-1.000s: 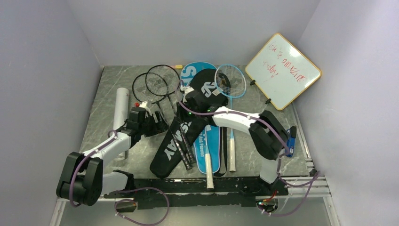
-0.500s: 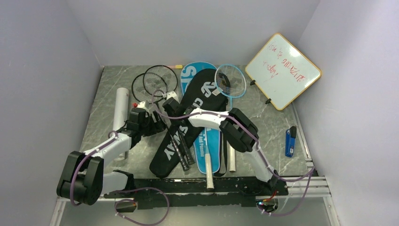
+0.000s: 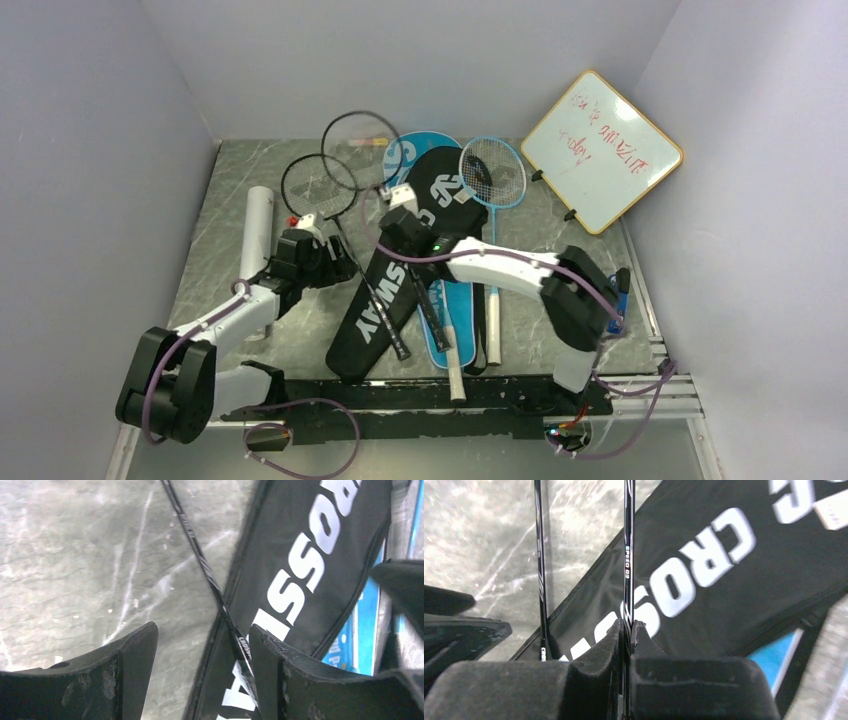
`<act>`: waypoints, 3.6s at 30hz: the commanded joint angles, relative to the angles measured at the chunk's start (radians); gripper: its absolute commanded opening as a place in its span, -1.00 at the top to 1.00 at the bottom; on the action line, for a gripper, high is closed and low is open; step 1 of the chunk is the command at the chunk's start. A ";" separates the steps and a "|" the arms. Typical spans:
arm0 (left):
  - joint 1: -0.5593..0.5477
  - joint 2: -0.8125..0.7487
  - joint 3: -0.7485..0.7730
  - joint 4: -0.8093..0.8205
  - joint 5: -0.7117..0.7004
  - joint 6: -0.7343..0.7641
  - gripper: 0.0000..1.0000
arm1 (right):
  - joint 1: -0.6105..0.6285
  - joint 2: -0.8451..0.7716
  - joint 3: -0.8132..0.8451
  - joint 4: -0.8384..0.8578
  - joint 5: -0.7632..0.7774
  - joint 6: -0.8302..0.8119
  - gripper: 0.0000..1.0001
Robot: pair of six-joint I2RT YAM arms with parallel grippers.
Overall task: Pack up the badminton gear
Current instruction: Pick up the racket from the racket bag, then adjust the racket bag at the center of the board.
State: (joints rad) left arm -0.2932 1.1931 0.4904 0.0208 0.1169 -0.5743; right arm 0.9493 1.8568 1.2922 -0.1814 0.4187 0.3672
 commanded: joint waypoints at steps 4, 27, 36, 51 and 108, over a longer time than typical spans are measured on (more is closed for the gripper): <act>-0.132 -0.018 0.079 0.035 -0.006 0.075 -0.43 | -0.052 -0.334 -0.194 0.040 0.109 0.091 1.00; -0.641 0.439 0.437 -0.156 -0.292 0.337 -0.03 | -0.143 -1.137 -0.711 -0.279 0.237 0.394 1.00; -0.652 0.542 0.494 -0.191 -0.304 0.336 0.06 | -0.142 -1.155 -0.754 -0.284 0.217 0.412 1.00; -0.637 0.464 0.624 -0.365 -0.183 0.270 0.90 | -0.142 -1.041 -0.606 -0.463 0.090 0.457 1.00; -0.294 0.331 0.789 -0.668 0.034 0.302 0.90 | -0.142 -1.116 -0.503 -0.614 0.045 0.544 1.00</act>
State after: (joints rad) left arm -0.5831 1.4948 1.3884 -0.6800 0.0822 -0.2749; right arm 0.8062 0.7399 0.7879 -0.8951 0.4995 0.9504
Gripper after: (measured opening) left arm 0.081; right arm 0.041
